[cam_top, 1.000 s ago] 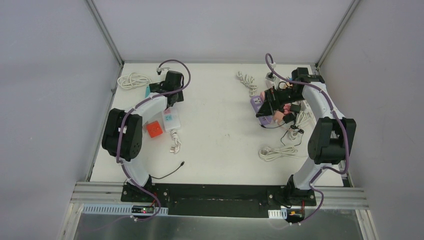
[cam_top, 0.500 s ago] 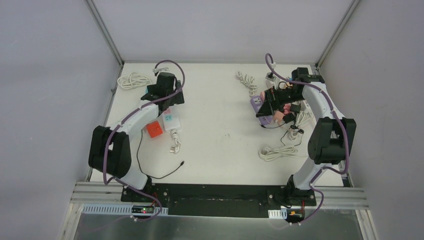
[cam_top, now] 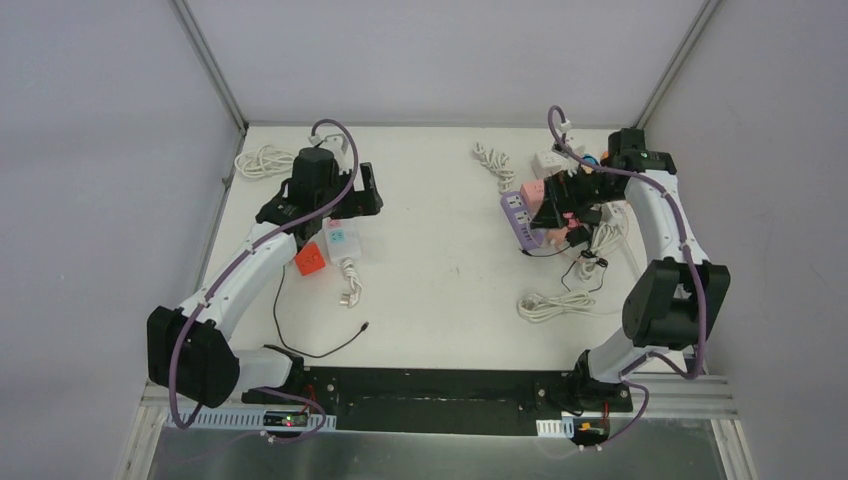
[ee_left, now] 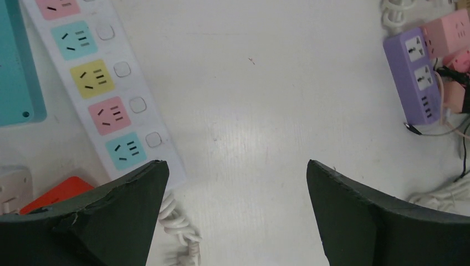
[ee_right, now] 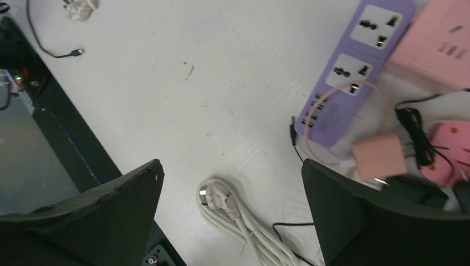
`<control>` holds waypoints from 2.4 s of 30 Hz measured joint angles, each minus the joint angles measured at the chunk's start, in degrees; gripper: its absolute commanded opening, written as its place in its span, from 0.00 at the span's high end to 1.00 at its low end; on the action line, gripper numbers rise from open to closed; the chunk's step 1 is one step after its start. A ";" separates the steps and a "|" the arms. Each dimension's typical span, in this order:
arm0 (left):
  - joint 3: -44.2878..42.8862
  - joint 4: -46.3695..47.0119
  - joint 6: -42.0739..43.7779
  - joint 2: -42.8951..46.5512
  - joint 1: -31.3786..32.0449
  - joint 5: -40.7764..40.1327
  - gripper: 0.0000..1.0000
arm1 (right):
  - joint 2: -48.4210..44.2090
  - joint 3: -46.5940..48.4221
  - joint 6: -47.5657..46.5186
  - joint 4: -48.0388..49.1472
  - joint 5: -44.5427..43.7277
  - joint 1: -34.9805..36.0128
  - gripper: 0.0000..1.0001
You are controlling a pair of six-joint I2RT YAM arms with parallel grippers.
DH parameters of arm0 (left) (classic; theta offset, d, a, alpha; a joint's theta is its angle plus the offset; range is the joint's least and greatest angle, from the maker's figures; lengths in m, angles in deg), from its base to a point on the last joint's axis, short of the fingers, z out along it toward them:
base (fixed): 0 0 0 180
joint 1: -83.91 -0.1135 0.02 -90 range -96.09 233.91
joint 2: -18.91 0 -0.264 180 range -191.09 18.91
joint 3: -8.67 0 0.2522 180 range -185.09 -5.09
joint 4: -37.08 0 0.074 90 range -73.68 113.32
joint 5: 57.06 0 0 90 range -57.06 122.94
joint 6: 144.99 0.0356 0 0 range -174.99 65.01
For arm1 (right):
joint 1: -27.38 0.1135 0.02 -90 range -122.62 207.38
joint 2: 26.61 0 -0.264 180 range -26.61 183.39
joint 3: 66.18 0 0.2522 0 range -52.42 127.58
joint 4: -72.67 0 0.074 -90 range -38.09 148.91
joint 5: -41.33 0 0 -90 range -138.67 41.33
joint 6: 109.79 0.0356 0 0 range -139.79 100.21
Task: Pull the plug off the socket
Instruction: Move the plug to the center of the board, then reset both arms
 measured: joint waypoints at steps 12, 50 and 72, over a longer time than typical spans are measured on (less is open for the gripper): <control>-12.52 -17.77 7.43 6.56 1.11 5.22 0.01 | -15.43 6.38 8.50 4.98 -15.89 -2.54 0.00; -5.55 -18.99 17.92 14.40 -0.96 7.50 0.01 | -16.13 3.78 35.23 15.26 10.01 -13.53 0.00; -5.53 -18.97 18.05 14.40 -1.31 8.68 0.01 | -16.13 3.08 35.85 15.74 10.03 -14.56 0.00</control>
